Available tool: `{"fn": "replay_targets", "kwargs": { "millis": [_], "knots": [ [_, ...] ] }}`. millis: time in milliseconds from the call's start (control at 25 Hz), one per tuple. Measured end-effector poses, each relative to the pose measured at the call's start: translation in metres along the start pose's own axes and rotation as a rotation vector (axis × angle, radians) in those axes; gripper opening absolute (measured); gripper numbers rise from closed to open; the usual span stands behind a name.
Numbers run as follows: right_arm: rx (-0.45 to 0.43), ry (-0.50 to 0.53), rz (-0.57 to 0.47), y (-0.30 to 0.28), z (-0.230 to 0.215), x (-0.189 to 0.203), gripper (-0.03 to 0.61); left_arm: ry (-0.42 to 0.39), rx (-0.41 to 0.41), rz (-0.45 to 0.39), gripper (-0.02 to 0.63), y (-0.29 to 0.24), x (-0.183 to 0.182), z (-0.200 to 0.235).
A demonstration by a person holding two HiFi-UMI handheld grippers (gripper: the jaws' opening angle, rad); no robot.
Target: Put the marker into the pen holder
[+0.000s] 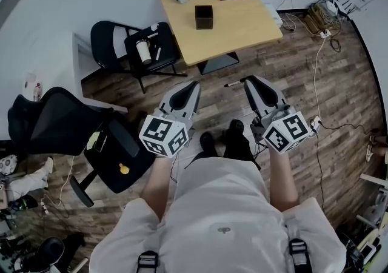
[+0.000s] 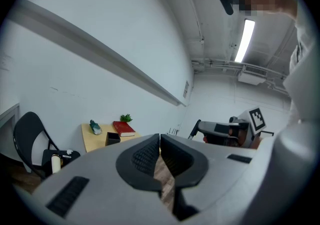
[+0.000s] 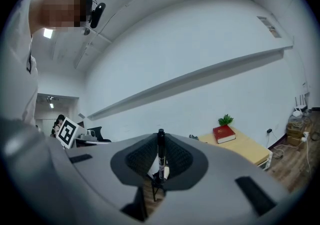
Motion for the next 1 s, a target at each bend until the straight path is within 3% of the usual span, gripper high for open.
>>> {"fn": "replay_targets", "kwargs": {
  "millis": [360,1000],
  "knots": [
    [0.025,-0.023,0.017,-0.010,-0.013,0.012,0.041,0.018,-0.011,0.034,0.009,-0.006,0.012,0.011],
    [0.053,-0.037,0.043,-0.069,-0.074,0.000,0.041,0.021,-0.022,0.067,0.009,-0.071,-0.009,0.055]
  ]
}}
Point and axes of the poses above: the fingertips, and each gripper's own axes: y backward along the fingers, z to its left, x out of its underside, the point moved 5 cm from there along y, backward along the fingers, and after that the axes turned 9 degrees about -x, right-handed, at the moved point
